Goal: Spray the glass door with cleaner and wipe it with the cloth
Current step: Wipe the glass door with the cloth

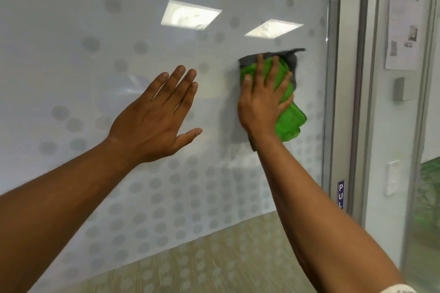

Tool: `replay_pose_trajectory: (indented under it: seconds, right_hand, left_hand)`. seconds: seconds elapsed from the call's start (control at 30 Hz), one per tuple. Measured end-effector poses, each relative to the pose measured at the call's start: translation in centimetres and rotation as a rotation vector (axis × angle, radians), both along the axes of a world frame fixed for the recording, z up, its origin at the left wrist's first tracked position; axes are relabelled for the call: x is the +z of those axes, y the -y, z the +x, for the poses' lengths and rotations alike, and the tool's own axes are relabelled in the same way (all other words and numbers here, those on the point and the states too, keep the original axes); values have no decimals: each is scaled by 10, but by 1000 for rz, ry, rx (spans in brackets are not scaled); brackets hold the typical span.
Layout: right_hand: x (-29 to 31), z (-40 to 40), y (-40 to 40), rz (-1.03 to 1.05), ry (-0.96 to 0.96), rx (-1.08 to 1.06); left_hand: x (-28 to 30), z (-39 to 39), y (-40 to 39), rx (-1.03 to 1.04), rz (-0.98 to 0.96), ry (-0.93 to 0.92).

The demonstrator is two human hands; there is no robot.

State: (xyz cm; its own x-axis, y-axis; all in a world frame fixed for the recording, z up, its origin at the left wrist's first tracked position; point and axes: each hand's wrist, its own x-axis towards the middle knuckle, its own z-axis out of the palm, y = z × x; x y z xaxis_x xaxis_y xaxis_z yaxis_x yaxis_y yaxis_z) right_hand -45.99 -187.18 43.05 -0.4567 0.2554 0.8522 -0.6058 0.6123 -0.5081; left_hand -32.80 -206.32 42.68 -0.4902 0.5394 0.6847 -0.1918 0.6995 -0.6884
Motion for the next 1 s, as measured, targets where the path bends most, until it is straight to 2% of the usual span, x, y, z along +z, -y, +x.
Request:
replay_pose_trajectory:
  seconds: [0.07, 0.1, 0.2, 0.23, 0.37, 0.53, 0.67, 1.0]
  right_hand:
    - [-10, 4, 5, 196, -120, -7]
    - [-10, 1, 0, 222, -133, -10]
    - [8, -7, -6, -54, 7, -15]
    - [10, -3, 0, -80, 20, -13]
    - [1, 5, 5, 168, -112, -5]
    - [39, -5, 0, -40, 20, -17]
    - [67, 2, 14, -113, 58, 19]
    - [81, 36, 53, -47, -20, 8]
  left_hand:
    - [0, 0, 0, -1, -2, -1]
    - [0, 0, -1, -3, 0, 2]
    - [0, -1, 0, -6, 1, -1]
    - [0, -1, 1, 2, 4, -3]
    - [0, 0, -1, 3, 9, 10]
    - [7, 16, 5, -31, 39, -11]
    - [6, 38, 34, 26, 16, -6]
    - [-20, 48, 54, 29, -38, 58]
